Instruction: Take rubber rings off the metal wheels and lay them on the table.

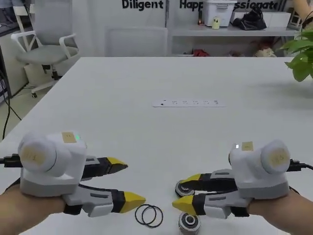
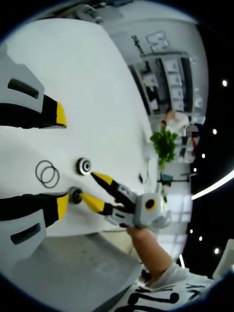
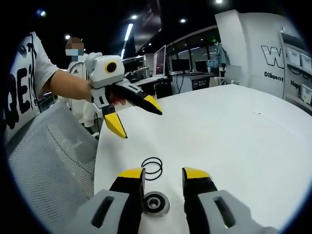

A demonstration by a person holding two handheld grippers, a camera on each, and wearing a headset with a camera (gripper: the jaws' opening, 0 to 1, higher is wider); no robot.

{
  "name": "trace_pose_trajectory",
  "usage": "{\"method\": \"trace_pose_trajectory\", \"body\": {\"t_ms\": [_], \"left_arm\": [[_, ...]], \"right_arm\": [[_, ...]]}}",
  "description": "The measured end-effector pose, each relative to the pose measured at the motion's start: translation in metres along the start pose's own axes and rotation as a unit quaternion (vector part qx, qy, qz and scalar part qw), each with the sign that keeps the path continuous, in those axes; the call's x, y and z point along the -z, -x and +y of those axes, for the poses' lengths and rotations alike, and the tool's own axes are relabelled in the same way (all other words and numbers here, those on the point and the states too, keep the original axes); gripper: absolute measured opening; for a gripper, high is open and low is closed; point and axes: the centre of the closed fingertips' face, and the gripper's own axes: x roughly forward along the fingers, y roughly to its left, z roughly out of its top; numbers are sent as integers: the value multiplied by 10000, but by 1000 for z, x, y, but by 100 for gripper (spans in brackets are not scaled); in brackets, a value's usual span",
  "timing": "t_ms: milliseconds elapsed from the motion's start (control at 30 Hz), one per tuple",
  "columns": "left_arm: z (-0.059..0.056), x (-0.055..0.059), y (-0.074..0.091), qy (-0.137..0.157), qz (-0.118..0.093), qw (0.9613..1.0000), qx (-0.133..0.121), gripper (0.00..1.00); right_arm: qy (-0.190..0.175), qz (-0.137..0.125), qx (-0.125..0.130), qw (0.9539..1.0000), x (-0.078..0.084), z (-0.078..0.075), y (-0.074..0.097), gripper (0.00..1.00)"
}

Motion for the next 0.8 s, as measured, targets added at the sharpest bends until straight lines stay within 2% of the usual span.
{"method": "trace_pose_trajectory", "body": {"t_ms": [233,433,567,800], "left_arm": [[3,-9,-12,-7,-69,10000,36,53],[2,-13,-26,-72,-33,9999,110,52],[4,-10,-38,-79,15,9999,145,52],[0,-5,-54,-76,108,9996,242,51]], "right_arm": [[-55,-54,235,9997,1,-18,13,27],[-66,-11,387,9992,7,-32,19,28],[-123,12,458,9989,12,-37,20,27],[-206,82,535,9983,25,-43,15,27]]}}
